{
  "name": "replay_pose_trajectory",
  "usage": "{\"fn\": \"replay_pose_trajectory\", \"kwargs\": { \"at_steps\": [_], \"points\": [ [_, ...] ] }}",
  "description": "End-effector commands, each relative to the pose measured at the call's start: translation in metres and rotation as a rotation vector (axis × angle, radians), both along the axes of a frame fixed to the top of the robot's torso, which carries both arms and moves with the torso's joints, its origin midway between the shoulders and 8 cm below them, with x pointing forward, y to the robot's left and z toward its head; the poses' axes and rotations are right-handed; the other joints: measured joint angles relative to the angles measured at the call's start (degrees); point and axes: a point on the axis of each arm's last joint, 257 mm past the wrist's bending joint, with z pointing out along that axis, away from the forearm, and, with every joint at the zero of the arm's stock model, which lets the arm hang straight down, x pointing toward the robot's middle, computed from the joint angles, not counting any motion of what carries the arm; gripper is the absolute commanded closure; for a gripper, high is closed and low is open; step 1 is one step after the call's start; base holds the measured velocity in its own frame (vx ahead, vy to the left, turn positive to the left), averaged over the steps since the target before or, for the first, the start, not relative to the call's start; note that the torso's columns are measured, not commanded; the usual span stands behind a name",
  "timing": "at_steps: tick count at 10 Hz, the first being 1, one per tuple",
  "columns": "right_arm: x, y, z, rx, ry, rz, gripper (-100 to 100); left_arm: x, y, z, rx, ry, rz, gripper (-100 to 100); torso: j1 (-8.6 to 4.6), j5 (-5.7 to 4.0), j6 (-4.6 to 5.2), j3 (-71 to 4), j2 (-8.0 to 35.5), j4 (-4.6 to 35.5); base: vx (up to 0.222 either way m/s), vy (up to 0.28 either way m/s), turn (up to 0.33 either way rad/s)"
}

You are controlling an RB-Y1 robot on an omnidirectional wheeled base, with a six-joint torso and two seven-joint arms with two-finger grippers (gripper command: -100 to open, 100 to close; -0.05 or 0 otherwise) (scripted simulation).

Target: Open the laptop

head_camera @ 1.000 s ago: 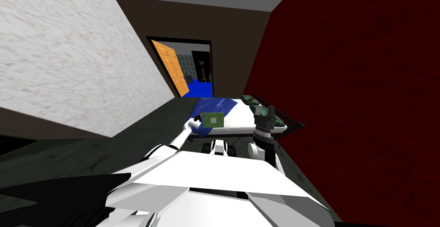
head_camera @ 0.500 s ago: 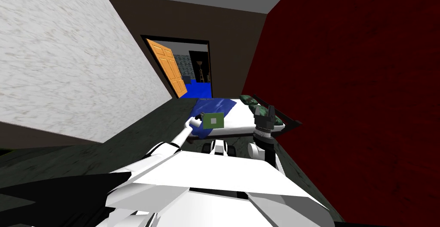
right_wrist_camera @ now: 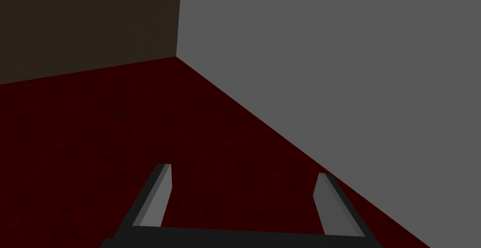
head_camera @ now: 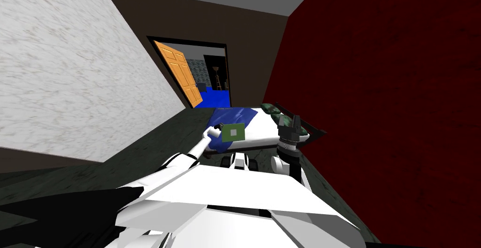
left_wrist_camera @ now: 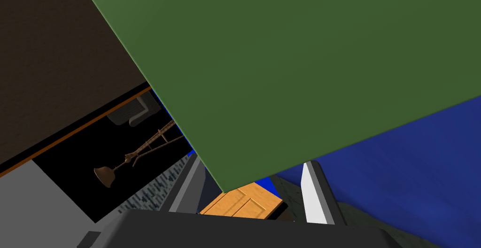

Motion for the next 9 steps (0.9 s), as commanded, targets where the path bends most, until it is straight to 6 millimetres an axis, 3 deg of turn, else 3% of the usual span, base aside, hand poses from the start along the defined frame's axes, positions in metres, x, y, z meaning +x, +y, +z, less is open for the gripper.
{"fn": "replay_pose_trajectory", "kwargs": {
  "at_steps": [1,2,3,4,5,8,9],
  "points": [
    [0.000,0.000,0.000,0.000,0.000,0.000,0,-0.017,0.002,-0.019,-0.001,0.080,0.023,100,0.02,0.03,0.13,0.0,0.0,0.0,0.019,0.037,-0.079],
    [0.000,0.000,0.000,0.000,0.000,0.000,0,-0.005,0.003,-0.003,-0.002,0.038,0.013,100,0.07,0.04,0.04,0.0,0.0,0.0,0.008,0.012,-0.018],
    [0.000,0.000,0.000,0.000,0.000,0.000,0,-0.011,0.019,-0.012,-0.004,0.081,0.039,100,0.03,-0.03,0.03,0.0,0.0,0.1,0.074,-0.044,0.046],
    [0.000,0.000,0.000,0.000,0.000,0.000,0,-0.011,0.019,-0.012,0.013,0.084,0.023,100,-0.07,-0.13,-0.05,0.0,-0.1,0.2,0.082,-0.052,0.065],
    [0.000,0.000,0.000,0.000,0.000,0.000,0,-0.020,0.033,-0.021,-0.010,0.127,0.061,100,-0.01,-0.13,-0.01,0.0,-0.1,0.2,0.092,-0.069,0.083],
    [0.000,0.000,0.000,0.000,0.000,0.000,0,-0.020,0.033,-0.021,0.028,0.134,0.024,100,0.22,0.04,0.07,0.1,0.1,0.1,0.050,-0.032,0.007],
    [0.000,0.000,0.000,0.000,0.000,0.000,0,-0.029,0.046,-0.031,0.011,0.178,0.049,100,0.25,0.03,0.02,0.2,0.2,0.2,0.051,-0.037,0.045]
  ]
}}
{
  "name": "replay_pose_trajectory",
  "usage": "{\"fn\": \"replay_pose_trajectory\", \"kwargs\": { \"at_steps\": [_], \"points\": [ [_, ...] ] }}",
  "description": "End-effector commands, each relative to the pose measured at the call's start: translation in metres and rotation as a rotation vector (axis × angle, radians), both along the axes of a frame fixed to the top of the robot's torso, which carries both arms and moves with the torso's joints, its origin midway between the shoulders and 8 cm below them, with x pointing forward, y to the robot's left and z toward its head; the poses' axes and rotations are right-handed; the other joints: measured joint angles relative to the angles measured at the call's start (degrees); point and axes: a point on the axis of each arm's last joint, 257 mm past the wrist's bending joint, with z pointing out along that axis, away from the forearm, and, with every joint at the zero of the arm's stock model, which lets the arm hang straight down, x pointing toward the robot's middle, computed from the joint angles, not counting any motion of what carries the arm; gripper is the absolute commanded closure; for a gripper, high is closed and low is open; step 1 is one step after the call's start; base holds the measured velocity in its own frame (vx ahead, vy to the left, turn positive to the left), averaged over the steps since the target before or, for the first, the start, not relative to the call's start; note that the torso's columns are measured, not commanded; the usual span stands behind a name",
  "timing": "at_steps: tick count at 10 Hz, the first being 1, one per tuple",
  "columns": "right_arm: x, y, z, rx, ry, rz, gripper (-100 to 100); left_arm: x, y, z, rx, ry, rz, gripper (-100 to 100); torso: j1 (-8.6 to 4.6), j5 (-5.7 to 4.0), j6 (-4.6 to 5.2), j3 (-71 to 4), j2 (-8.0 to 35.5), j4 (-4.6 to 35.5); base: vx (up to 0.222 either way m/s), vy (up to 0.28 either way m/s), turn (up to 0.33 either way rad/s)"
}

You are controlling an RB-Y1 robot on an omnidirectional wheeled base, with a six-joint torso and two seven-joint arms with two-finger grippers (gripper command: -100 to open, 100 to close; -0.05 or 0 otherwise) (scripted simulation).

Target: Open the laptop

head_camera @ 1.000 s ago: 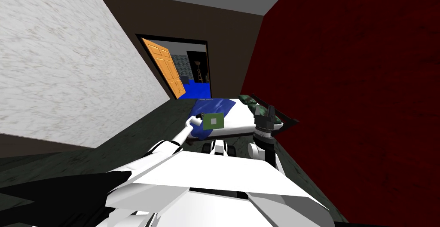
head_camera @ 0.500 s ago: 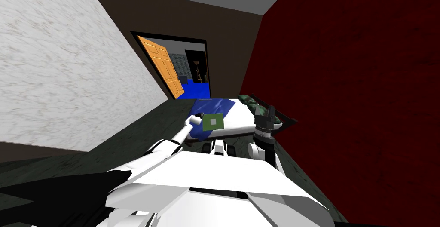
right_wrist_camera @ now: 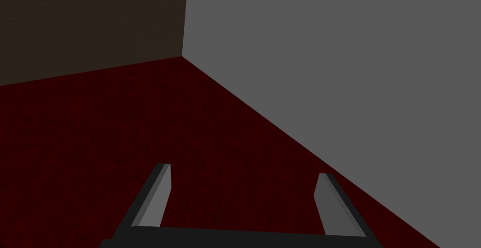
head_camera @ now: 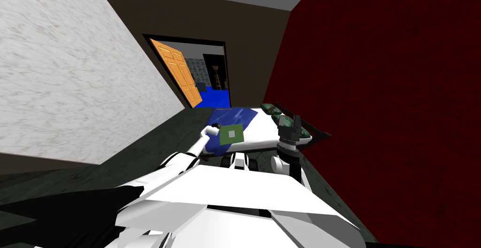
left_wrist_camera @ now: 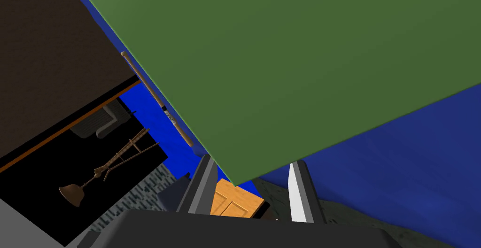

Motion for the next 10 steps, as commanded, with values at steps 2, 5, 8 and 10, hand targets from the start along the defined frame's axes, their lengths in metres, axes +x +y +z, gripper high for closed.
{"fn": "replay_pose_trajectory", "kwargs": {
  "at_steps": [2,5,8,10],
  "points": [
    [0.000,0.000,0.000,0.000,0.000,0.000,0,-0.015,0.014,-0.017,0.011,0.069,-0.001,100,-0.09,-0.02,-0.15,-0.2,-0.3,-0.2,0.053,-0.034,0.043],
    [0.000,0.000,0.000,0.000,0.000,0.000,0,-0.025,0.024,-0.027,0.012,0.117,-0.005,100,-0.16,0.03,-0.01,-0.2,-0.3,-0.2,0.063,-0.040,0.042],
    [0.000,0.000,0.000,0.000,0.000,0.000,0,-0.035,0.033,-0.036,0.009,0.164,-0.013,100,-0.23,0.00,-0.01,-0.1,-0.1,-0.1,0.054,-0.041,0.039],
    [0.000,0.000,0.000,0.000,0.000,0.000,0,-0.046,0.040,-0.045,-0.010,0.207,-0.011,100,-0.25,-0.02,0.04,-0.1,-0.2,0.0,0.070,-0.046,0.060]
  ]
}}
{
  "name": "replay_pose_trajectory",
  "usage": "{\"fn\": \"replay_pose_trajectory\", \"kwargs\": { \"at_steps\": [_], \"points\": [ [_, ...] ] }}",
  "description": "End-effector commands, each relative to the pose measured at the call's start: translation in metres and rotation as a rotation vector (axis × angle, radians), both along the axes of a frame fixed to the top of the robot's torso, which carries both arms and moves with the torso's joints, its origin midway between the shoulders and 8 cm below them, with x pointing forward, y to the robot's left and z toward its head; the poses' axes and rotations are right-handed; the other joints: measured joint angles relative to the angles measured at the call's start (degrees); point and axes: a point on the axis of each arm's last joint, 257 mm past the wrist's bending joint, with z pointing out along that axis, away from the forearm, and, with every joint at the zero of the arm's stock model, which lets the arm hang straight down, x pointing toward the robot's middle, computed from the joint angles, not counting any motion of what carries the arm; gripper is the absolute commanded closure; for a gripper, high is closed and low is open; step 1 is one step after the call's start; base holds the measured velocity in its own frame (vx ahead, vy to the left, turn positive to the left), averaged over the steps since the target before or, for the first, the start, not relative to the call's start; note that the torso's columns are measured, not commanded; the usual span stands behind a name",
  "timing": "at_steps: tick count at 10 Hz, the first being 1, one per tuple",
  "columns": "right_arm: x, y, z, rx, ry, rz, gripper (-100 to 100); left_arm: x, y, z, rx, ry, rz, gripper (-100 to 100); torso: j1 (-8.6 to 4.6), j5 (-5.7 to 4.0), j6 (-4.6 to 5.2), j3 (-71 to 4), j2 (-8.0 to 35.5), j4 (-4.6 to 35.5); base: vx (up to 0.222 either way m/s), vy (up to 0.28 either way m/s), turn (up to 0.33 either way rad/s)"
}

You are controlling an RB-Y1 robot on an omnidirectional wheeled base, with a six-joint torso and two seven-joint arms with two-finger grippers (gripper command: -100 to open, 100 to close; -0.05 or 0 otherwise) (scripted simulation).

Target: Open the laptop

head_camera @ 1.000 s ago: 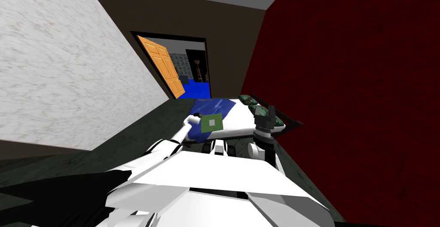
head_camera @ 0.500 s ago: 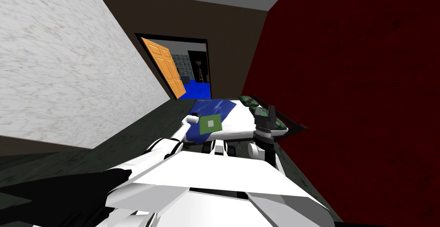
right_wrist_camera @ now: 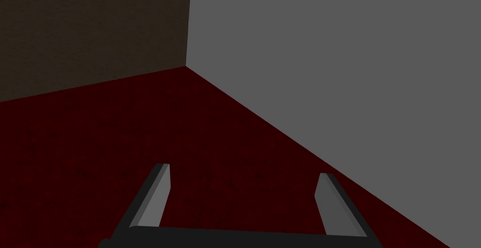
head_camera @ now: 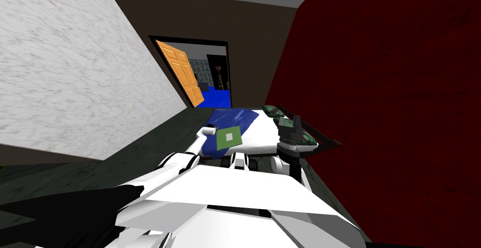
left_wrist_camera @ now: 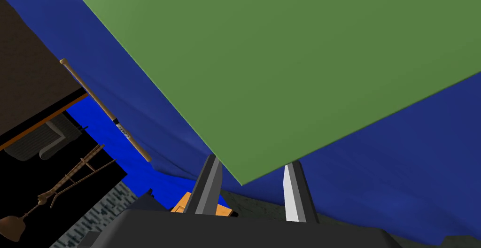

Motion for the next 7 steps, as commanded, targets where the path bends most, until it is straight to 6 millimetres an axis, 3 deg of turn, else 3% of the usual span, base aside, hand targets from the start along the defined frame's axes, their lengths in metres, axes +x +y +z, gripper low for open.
{"fn": "replay_pose_trajectory", "kwargs": {
  "at_steps": [1,2,3,7],
  "points": [
    [0.000,0.000,0.000,0.000,0.000,0.000,0,-0.011,0.002,-0.011,0.005,0.045,-0.027,100,0.00,-0.02,0.05,0.0,0.0,0.0,0.023,-0.027,0.003],
    [0.000,0.000,0.000,0.000,0.000,0.000,0,-0.021,0.007,-0.019,-0.031,0.082,-0.006,100,0.00,-0.03,0.09,0.1,0.1,0.1,0.051,-0.042,0.067],
    [0.000,0.000,0.000,0.000,0.000,0.000,0,-0.005,0.008,0.002,-0.011,0.047,-0.015,-100,-0.07,-0.06,0.02,0.1,0.0,0.1,-0.004,-0.036,0.073],
    [0.000,0.000,0.000,0.000,0.000,0.000,0,0.005,0.013,0.024,-0.010,0.047,-0.024,-100,-0.07,-0.20,0.06,0.1,0.1,0.3,-0.016,-0.023,0.017]
  ]
}}
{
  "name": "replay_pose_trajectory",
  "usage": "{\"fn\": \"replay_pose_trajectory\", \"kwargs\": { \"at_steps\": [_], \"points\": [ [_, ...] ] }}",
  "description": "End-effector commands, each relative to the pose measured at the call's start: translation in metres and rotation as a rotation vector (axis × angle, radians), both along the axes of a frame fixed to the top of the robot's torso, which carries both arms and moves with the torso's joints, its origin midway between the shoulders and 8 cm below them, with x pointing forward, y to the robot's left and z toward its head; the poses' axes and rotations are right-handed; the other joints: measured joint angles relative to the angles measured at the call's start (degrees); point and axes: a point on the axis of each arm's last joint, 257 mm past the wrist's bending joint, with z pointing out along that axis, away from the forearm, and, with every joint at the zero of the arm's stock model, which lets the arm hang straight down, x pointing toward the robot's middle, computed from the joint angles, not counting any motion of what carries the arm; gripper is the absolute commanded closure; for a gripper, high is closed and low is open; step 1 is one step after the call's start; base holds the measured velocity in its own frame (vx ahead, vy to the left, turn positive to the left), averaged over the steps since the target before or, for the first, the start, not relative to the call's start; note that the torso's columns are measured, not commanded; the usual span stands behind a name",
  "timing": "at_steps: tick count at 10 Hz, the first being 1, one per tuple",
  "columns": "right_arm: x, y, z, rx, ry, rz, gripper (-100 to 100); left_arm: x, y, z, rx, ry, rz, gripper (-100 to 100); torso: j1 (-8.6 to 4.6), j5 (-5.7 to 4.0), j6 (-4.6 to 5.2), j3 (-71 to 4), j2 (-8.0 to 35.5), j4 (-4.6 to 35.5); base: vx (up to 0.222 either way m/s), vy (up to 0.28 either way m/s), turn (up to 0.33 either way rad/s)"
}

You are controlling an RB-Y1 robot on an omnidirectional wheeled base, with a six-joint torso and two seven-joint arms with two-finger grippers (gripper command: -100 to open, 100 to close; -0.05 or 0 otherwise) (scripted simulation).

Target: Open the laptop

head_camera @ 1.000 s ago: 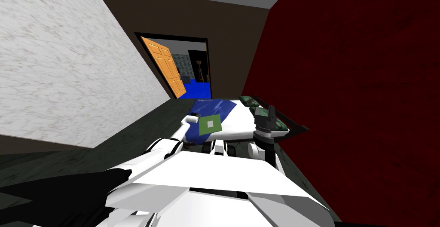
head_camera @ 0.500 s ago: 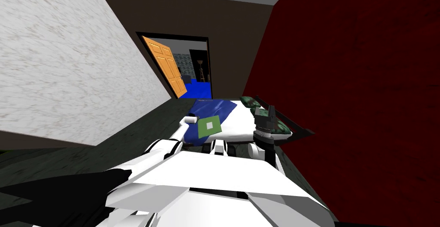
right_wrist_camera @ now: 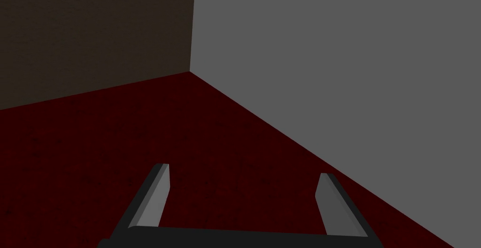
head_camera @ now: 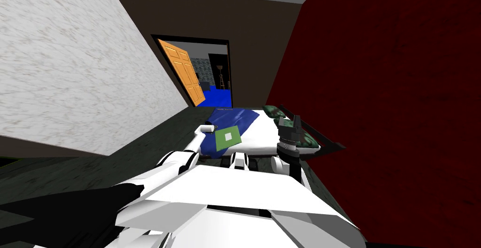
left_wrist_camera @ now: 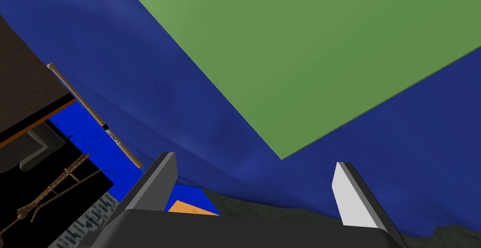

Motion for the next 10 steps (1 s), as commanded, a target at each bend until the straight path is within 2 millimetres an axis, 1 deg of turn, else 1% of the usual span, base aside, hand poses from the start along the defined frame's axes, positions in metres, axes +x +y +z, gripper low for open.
{"fn": "replay_pose_trajectory", "kwargs": {
  "at_steps": [1,2,3,4,5,10],
  "points": [
    [0.000,0.000,0.000,0.000,0.000,0.000,0,0.006,0.003,0.015,0.001,0.001,-0.007,-100,-0.01,0.00,0.01,0.0,0.0,0.0,-0.016,-0.022,0.018],
    [0.000,0.000,0.000,0.000,0.000,0.000,0,0.010,0.005,0.026,0.002,0.001,-0.013,-100,-0.01,0.00,0.00,0.0,0.0,0.0,-0.017,-0.028,0.042],
    [0.000,0.000,0.000,0.000,0.000,0.000,0,0.012,0.006,0.032,0.002,0.001,-0.016,-100,-0.03,-0.01,0.00,0.0,0.0,0.0,-0.017,-0.032,0.037],
    [0.000,0.000,0.000,0.000,0.000,0.000,0,0.011,0.006,0.029,0.002,-0.001,-0.013,-100,-0.03,-0.01,0.00,0.0,0.0,0.0,-0.008,-0.015,0.006],
    [0.000,0.000,0.000,0.000,0.000,0.000,0,0.011,0.006,0.030,0.002,0.001,-0.014,0,0.03,0.01,0.01,0.0,0.0,0.0,0.000,0.000,0.000],
    [0.000,0.000,0.000,0.000,0.000,0.000,0,0.011,0.006,0.030,0.002,0.001,-0.014,0,-0.02,-0.01,0.00,0.0,0.0,0.0,0.000,0.000,0.000]
  ]
}}
